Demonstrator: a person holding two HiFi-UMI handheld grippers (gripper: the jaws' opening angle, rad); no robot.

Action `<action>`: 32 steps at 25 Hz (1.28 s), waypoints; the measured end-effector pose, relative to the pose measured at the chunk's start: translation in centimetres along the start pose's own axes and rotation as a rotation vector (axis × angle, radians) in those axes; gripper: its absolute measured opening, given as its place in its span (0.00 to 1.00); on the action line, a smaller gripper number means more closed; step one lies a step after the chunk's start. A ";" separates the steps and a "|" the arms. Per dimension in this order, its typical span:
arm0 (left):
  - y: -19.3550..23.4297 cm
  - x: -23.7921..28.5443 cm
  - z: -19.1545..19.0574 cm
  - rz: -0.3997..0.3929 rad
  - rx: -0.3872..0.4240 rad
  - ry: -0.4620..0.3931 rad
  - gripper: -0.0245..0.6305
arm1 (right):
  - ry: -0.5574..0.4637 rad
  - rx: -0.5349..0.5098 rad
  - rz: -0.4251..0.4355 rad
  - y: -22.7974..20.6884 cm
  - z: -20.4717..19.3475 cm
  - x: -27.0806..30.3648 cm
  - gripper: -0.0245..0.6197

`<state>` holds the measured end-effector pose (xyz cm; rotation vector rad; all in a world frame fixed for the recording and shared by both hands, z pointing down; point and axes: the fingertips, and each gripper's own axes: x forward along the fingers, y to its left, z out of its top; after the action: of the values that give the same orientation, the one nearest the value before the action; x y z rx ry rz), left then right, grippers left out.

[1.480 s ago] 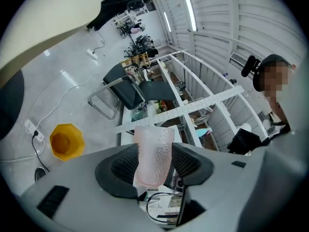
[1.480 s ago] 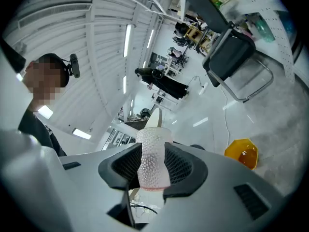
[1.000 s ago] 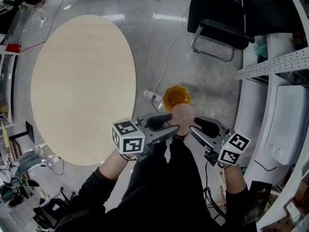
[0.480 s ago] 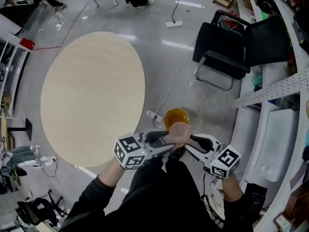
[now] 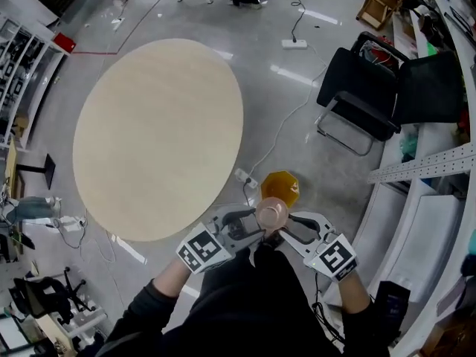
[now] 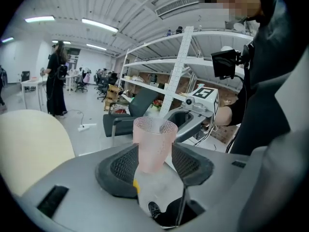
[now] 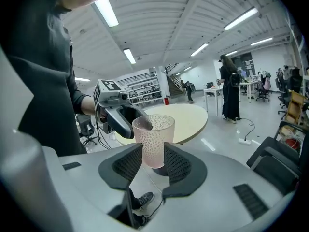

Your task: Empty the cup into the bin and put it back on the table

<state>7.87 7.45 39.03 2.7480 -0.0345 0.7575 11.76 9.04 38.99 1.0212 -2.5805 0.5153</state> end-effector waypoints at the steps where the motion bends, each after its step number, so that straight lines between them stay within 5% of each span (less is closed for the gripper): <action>1: 0.2 -0.5 -0.4 0.020 -0.002 -0.002 0.39 | 0.013 -0.018 0.011 0.3 0.0 0.6 0.27; 14: 5.2 -10.1 -4.8 0.259 -0.066 -0.080 0.39 | 0.097 -0.207 0.158 4.4 4.0 11.1 0.27; 32: 13.1 -27.2 -13.2 0.419 -0.153 -0.196 0.39 | 0.236 -0.306 0.273 13.2 8.3 29.5 0.26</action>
<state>-23.41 -2.76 39.67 2.6834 -0.6967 0.5492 -19.31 -3.01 41.09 0.4807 -2.4932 0.2717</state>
